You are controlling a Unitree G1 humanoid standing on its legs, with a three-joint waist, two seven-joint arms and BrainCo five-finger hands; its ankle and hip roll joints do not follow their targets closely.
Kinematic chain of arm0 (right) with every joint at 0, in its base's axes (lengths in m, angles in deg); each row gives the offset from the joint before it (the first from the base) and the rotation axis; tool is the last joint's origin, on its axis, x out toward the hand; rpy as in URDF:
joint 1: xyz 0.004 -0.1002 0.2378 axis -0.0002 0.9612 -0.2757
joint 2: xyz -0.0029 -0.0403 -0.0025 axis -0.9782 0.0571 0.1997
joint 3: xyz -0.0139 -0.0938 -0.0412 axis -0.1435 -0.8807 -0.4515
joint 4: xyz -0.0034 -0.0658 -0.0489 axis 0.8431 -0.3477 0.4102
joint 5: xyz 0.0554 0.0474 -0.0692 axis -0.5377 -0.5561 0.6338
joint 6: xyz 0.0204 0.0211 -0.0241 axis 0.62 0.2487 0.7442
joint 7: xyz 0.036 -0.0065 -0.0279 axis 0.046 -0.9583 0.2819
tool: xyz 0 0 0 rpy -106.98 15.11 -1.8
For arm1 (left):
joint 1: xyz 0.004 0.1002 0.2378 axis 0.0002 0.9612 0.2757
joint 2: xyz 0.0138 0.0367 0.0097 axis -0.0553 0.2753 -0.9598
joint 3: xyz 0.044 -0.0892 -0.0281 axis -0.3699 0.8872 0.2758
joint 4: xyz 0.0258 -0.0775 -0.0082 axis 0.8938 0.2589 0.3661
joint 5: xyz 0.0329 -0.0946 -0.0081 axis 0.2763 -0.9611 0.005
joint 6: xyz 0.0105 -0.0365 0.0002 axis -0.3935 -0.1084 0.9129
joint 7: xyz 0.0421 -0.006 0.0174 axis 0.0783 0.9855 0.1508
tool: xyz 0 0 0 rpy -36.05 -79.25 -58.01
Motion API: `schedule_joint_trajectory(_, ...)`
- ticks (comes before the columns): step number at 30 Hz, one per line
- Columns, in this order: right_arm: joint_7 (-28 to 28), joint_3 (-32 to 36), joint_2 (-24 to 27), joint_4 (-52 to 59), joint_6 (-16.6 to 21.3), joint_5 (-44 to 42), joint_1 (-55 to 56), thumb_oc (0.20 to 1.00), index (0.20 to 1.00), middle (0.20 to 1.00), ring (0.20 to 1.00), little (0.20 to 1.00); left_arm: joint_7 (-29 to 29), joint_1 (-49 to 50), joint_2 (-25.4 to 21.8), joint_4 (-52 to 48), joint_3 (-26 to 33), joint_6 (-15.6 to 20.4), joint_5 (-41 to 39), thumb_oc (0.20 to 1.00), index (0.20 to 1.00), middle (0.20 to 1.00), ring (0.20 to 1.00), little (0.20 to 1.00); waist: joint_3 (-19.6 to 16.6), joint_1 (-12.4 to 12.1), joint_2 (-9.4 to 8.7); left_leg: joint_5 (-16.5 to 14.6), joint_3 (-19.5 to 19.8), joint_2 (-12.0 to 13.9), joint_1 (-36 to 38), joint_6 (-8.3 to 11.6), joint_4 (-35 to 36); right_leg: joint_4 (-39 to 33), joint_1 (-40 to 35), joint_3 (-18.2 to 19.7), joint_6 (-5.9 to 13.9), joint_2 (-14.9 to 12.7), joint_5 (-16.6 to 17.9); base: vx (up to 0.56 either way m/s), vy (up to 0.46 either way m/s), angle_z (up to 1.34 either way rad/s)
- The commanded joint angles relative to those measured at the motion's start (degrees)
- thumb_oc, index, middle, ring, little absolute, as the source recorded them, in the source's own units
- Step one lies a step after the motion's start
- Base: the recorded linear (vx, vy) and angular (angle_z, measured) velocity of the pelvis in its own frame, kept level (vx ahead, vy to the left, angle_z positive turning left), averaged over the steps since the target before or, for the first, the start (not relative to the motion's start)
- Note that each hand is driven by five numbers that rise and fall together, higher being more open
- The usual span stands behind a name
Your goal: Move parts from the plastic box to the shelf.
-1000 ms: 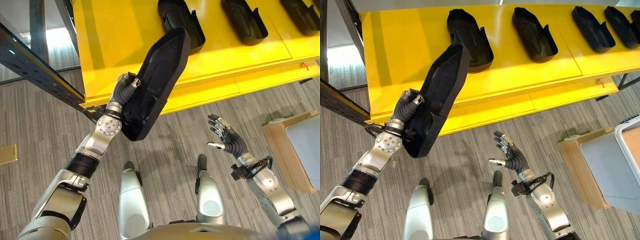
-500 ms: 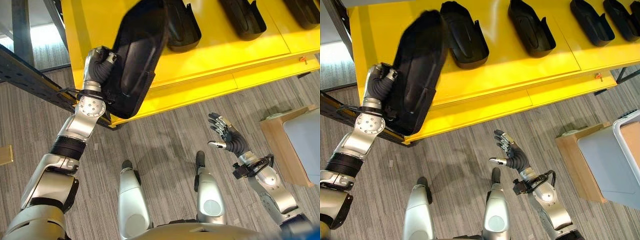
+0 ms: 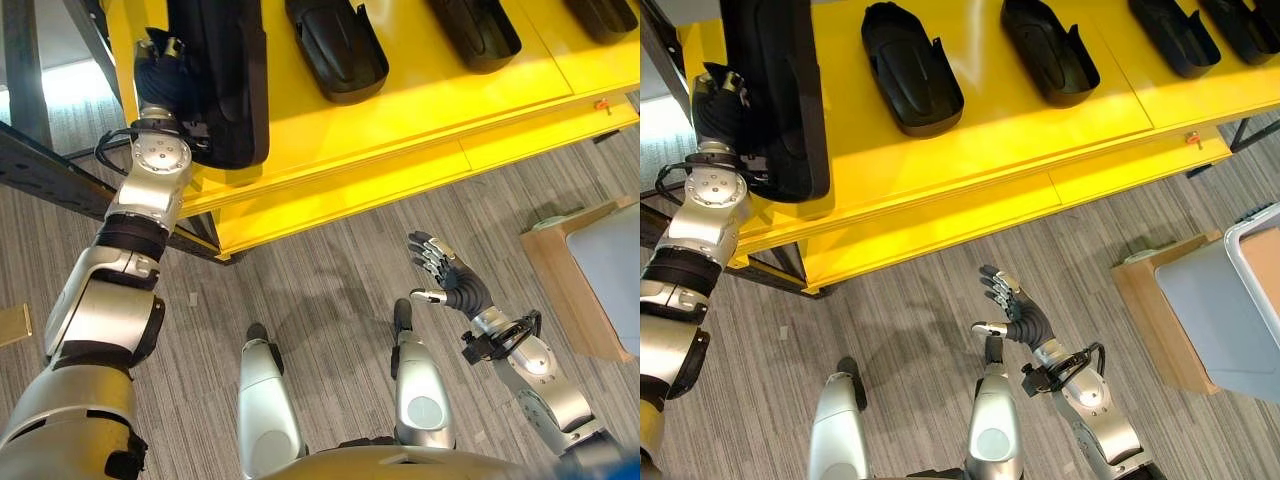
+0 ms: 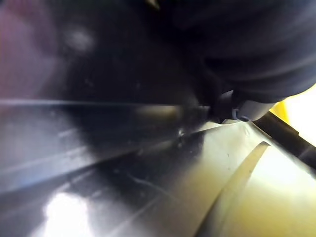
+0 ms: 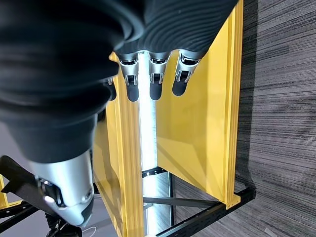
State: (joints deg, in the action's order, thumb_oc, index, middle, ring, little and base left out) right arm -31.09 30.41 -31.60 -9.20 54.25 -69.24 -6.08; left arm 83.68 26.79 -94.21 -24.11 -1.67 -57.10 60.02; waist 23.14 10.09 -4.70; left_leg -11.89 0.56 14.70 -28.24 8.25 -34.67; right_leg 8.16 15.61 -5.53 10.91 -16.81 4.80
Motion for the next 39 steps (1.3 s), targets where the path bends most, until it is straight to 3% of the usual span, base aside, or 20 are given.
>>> schedule_joint_trajectory(1,-0.3,1.7,3.2,3.4,1.8,-2.8,1.7,1.0,1.0,1.0,1.0,1.0,-1.2,-5.0,-2.9,3.3,1.3,3.4,-4.9,0.2,0.2,0.2,0.2,0.2,-4.2,-0.9,1.28,10.2,-2.5,1.7,3.9,2.22,10.6,10.9,2.2,3.2,2.26,-4.3,-5.3,0.0,-0.018,-0.04)
schedule_joint_trajectory(4,-0.5,0.7,3.8,3.5,1.3,-3.8,1.5,1.0,1.0,1.0,1.0,1.0,-2.8,-9.9,-2.5,11.8,1.5,2.0,-10.3,0.2,0.2,0.2,0.2,0.2,-4.1,-0.2,1.08,9.7,-2.2,2.1,2.8,2.42,9.4,11.6,3.1,3.6,2.28,-3.9,-5.8,0.0,-0.022,-0.06)
schedule_joint_trajectory(9,-0.1,0.2,4.1,3.4,1.2,-4.4,1.2,1.0,1.0,1.0,1.0,1.0,-3.2,-12.3,-2.7,15.0,3.2,1.7,-16.0,0.2,0.2,0.2,0.2,0.2,-4.2,-0.3,0.61,9.3,-1.7,2.4,0.4,2.32,7.9,13.0,5.4,3.9,2.19,-3.5,-6.2,-0.01,-0.019,-0.04)
schedule_joint_trajectory(24,1.3,-1.0,5.1,4.5,1.3,-5.5,-2.2,1.0,1.0,1.0,1.0,1.0,-1.4,-16.1,-2.6,15.1,2.7,2.1,-19.7,0.2,0.2,0.2,0.2,0.2,-4.3,-1.9,0.0,8.1,3.0,1.6,-11.2,1.09,1.8,20.1,12.7,2.2,1.19,-3.4,-8.6,0.0,-0.006,0.11)
schedule_joint_trajectory(38,0.7,-0.4,5.7,4.6,1.0,-5.9,-0.9,1.0,1.0,1.0,1.0,1.0,-1.1,-17.7,-2.1,16.1,2.9,1.9,-20.3,0.2,0.2,0.2,0.2,0.2,-4.9,-1.3,-0.44,7.7,2.4,1.6,-12.6,0.88,1.7,17.9,13.3,2.7,1.51,-3.3,-7.7,0.03,0.015,-0.02)
schedule_joint_trajectory(39,0.6,-0.3,5.7,4.6,1.0,-6.0,-0.8,1.0,1.0,1.0,1.0,1.0,-1.2,-17.7,-2.2,16.2,2.9,1.9,-20.4,0.2,0.2,0.2,0.2,0.2,-5.2,-1.3,-0.42,6.1,2.4,1.8,-12.2,1.23,1.3,18.3,12.9,2.7,1.77,-3.2,-9.0,0.1,-0.002,-0.05)
